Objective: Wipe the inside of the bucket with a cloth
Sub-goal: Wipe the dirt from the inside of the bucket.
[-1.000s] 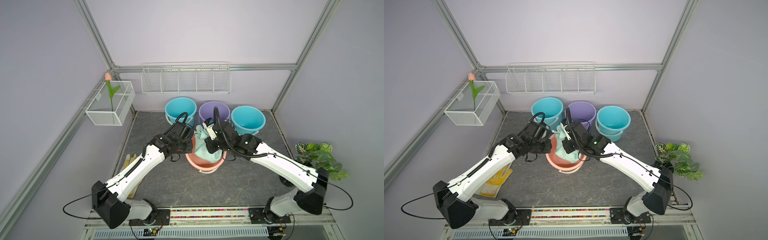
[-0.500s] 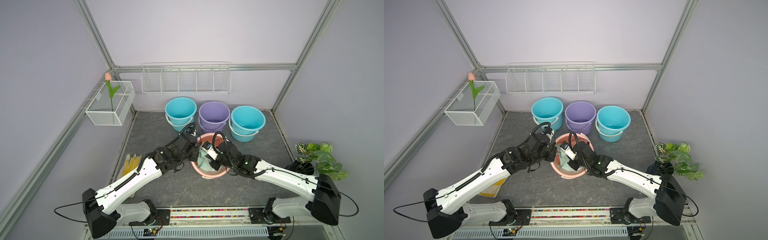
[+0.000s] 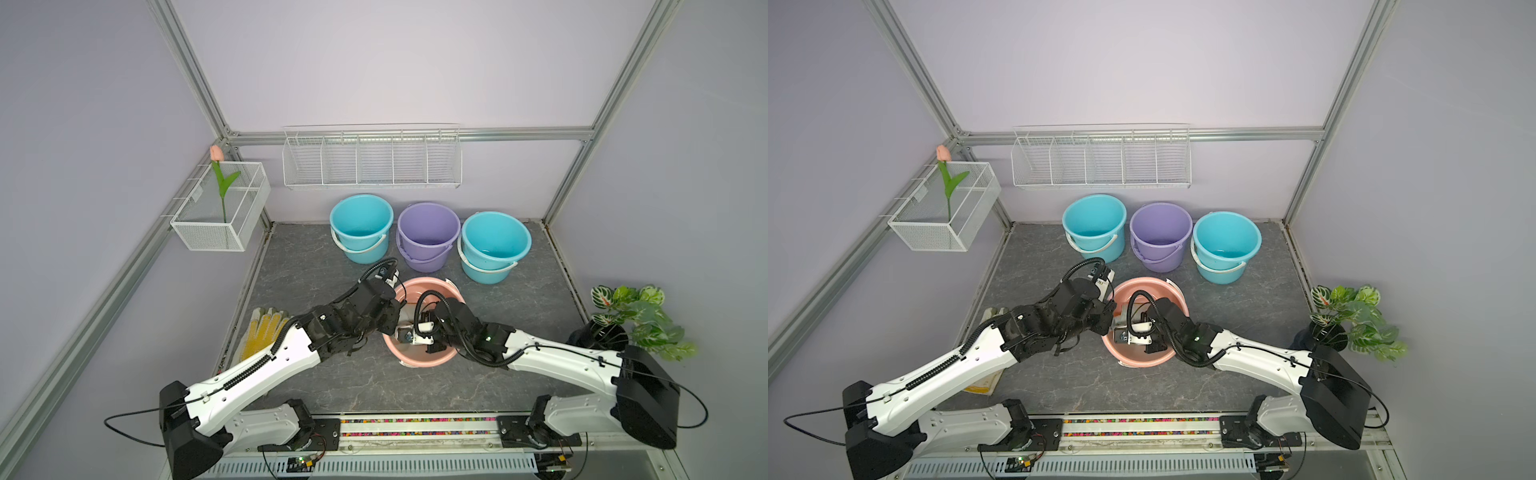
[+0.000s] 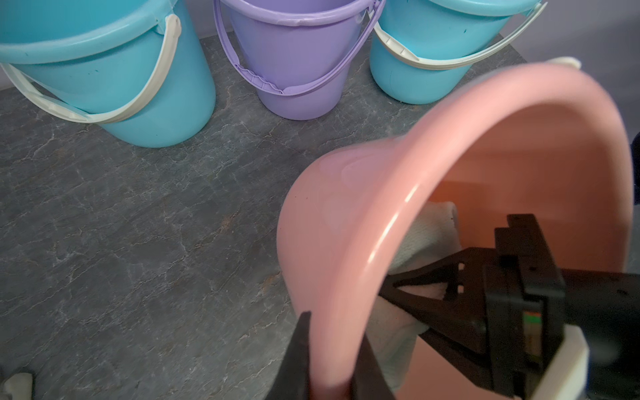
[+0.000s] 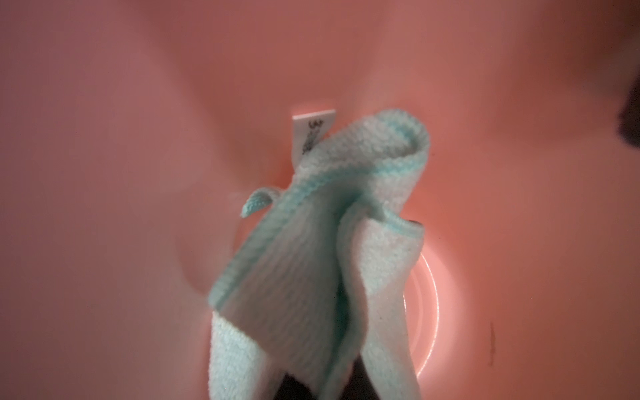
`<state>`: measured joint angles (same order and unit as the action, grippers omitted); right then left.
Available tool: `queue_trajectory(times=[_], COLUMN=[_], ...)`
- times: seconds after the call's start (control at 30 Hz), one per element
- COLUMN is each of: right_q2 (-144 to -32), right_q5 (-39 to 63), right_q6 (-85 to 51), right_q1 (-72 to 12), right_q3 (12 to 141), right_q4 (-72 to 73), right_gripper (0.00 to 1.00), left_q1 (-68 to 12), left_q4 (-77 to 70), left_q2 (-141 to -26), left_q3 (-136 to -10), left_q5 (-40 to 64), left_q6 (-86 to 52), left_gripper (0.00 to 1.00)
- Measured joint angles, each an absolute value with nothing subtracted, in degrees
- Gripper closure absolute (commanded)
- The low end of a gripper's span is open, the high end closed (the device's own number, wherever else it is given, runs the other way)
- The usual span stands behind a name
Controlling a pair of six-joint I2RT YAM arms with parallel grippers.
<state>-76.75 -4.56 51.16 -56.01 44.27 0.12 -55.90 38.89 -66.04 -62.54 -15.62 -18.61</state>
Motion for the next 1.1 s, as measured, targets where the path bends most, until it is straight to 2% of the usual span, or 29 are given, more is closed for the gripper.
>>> queue_trajectory(times=[0.27, 0.67, 0.9, 1.1], right_q2=[-85.6, -95.7, -95.7, -94.6], right_q5=[-6.2, -12.0, -19.4, -24.2], right_q6=[69.2, 83.0, 87.6, 88.1], right_q1=[-54.9, -53.2, -53.6, -54.6], right_q3=[46.2, 50.8, 51.0, 51.1], right_q4=[4.6, 15.6, 13.9, 4.9], right_gripper=[0.93, 0.93, 0.93, 0.93], left_q1=[-56.4, -57.3, -57.4, -57.7], left_q4=[39.5, 41.2, 41.3, 41.8], left_q2=[-66.0, -66.0, -66.4, -67.2], left_q3=[-61.8, -61.8, -61.8, -61.8], left_q5=[-14.4, -16.1, -17.7, -18.5], left_q6=[-16.6, -15.0, -15.9, -16.4], left_gripper=[1.00, 1.00, 1.00, 1.00])
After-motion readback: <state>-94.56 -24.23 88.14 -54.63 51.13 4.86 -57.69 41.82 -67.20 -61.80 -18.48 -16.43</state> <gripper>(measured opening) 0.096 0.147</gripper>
